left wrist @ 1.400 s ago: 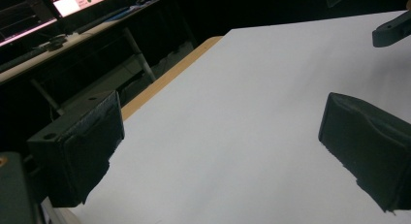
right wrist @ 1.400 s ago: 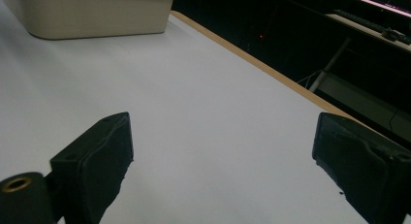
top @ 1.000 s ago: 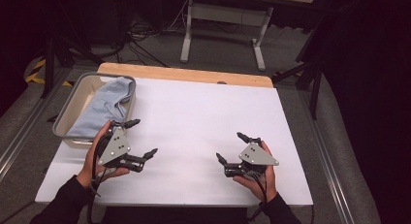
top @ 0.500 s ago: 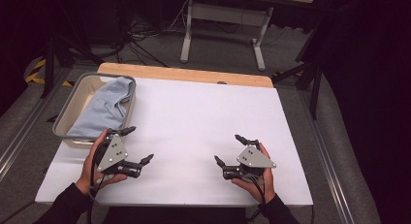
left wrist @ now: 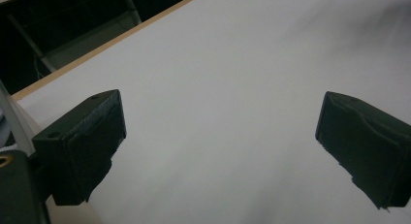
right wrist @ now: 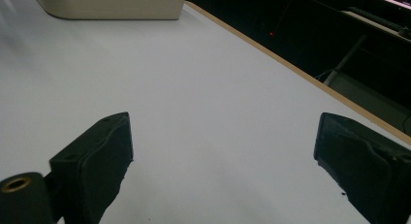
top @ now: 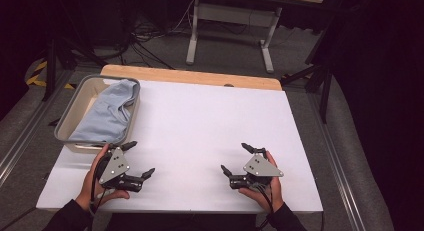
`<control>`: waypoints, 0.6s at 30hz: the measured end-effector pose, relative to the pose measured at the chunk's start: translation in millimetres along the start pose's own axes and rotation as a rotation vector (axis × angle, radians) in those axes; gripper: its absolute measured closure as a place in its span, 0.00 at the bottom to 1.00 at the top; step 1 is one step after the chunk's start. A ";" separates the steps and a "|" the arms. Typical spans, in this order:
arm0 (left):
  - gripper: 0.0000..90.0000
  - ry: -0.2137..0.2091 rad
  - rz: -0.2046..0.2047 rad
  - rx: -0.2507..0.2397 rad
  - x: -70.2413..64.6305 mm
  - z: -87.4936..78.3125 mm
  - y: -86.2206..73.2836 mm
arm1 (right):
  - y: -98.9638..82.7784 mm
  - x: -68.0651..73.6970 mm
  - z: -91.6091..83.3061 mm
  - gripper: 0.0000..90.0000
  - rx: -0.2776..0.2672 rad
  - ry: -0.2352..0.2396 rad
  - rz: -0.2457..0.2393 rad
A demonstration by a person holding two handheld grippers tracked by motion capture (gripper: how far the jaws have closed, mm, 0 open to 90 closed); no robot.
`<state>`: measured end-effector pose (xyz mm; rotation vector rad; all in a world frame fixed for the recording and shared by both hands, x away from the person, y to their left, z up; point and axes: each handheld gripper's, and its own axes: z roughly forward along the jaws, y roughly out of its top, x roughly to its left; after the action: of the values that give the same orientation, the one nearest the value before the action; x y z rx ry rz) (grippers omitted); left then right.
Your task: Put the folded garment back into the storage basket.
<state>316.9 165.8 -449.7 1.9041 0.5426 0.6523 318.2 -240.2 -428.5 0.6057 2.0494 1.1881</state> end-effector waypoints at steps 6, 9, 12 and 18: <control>0.05 0.000 -0.020 -0.017 1.4 -4.3 0.3 | -0.7 -1.6 -2.0 0.07 -0.010 0.001 0.007; 0.04 -0.003 -0.018 -0.025 0.6 -3.3 1.3 | -0.7 -1.4 -2.4 0.07 -0.015 -0.003 0.000; 0.04 -0.007 -0.009 -0.022 0.0 -3.5 0.7 | 0.3 -2.0 -3.0 0.07 -0.019 -0.007 0.001; 0.04 -0.003 -0.005 -0.030 -0.4 -5.8 1.6 | 1.0 -1.1 -3.4 0.07 -0.021 -0.012 0.000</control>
<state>312.9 168.8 -446.4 1.8747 0.5332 0.6512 316.4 -242.5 -426.1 0.6013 2.0244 1.2011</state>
